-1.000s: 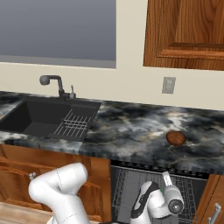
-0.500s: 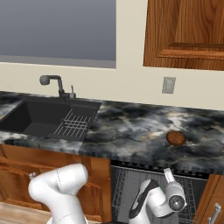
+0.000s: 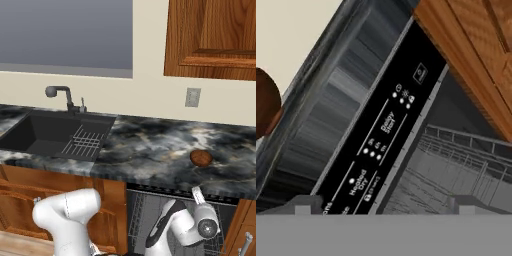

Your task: Pick up the cup and bowl from the counter, place them in the dishwasher, and close the dishwasher door.

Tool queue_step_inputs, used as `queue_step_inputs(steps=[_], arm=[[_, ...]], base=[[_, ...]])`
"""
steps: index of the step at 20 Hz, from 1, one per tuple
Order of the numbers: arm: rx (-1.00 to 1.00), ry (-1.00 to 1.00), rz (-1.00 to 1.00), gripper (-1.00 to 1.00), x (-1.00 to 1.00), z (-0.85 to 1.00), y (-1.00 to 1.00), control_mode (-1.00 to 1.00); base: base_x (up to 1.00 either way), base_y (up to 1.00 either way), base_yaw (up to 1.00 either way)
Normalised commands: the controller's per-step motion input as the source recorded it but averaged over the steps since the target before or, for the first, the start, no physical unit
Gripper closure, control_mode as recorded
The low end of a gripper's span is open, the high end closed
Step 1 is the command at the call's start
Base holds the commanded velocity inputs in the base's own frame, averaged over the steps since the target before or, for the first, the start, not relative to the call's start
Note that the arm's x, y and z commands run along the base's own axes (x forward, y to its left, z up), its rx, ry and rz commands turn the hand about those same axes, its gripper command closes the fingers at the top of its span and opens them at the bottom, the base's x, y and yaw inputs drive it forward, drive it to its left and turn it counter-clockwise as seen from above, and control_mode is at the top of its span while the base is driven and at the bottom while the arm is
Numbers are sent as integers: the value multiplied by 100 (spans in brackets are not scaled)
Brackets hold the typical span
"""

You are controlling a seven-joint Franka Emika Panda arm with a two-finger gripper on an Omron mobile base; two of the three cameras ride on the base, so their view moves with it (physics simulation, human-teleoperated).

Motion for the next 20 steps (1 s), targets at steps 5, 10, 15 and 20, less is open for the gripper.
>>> queue_step_inputs(steps=[5,10,15,20], arm=[[0,0,0,-100,-3,60,-14,-100],[1,0,0,-100,0,51,-15,-100],[2,0,0,-100,9,34,-11,-100],[1,0,0,-100,22,22,0,-100]], base=[[0,0,0],[0,0,0],[0,0,0],[0,0,0]])
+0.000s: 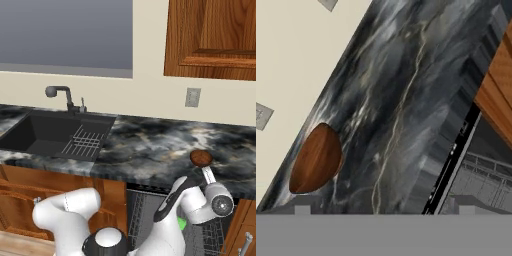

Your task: Pick up the cup and bowl from the counter, place them in the dishwasher, and close the dishwasher door.

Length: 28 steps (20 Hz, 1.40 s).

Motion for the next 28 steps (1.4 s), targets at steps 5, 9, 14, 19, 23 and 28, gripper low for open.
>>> queue_step_inputs(steps=[5,9,14,19,23,28], arm=[[0,0,0,-100,36,21,0,-100],[0,0,0,-100,48,6,0,-100],[1,2,0,-100,60,0,0,-100],[4,5,0,-100,70,-1,0,-100],[7,6,0,-100,62,-12,-2,-100],[7,5,1,-100,37,-29,-6,-100]], base=[[0,0,0],[0,0,0],[0,0,0],[0,0,0],[0,0,0],[0,0,0]])
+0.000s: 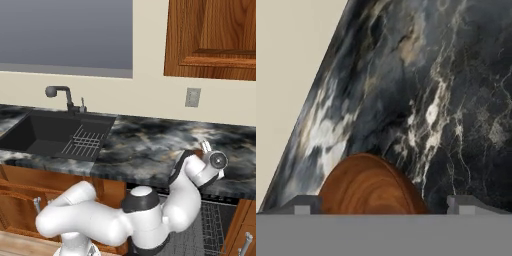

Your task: Pick up the cup and bowl from the counter, place them in the dishwasher, and close the dishwasher door.

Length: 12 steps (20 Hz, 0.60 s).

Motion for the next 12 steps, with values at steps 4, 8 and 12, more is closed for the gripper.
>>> queue_step_inputs(steps=[4,8,12], arm=[[7,2,7,-100,2,-45,-9,-100],[5,1,7,-100,3,-38,-18,-100],[6,0,6,-100,8,-35,-18,-100]], base=[[0,0,0],[0,0,0],[0,0,0]])
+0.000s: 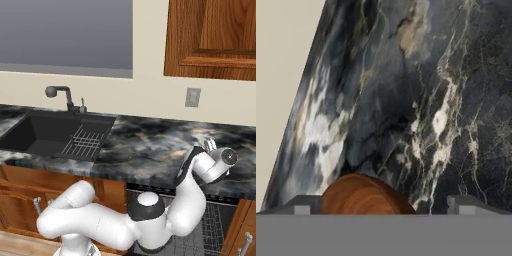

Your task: Pick up the cup and bowl from the counter, place them in the dishwasher, and close the dishwasher door.

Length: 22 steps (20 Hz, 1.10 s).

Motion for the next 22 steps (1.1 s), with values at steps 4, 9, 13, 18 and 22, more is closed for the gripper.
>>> queue_step_inputs(steps=[4,9,13,18,22], arm=[[6,0,6,100,8,-30,-8,-100],[2,0,6,100,1,-28,0,-100],[2,0,8,100,0,-39,0,-100],[2,0,8,100,0,-39,0,-100],[3,0,7,100,0,-34,0,-100]], base=[[0,0,0],[0,0,0],[0,0,0],[0,0,0],[0,0,0]])
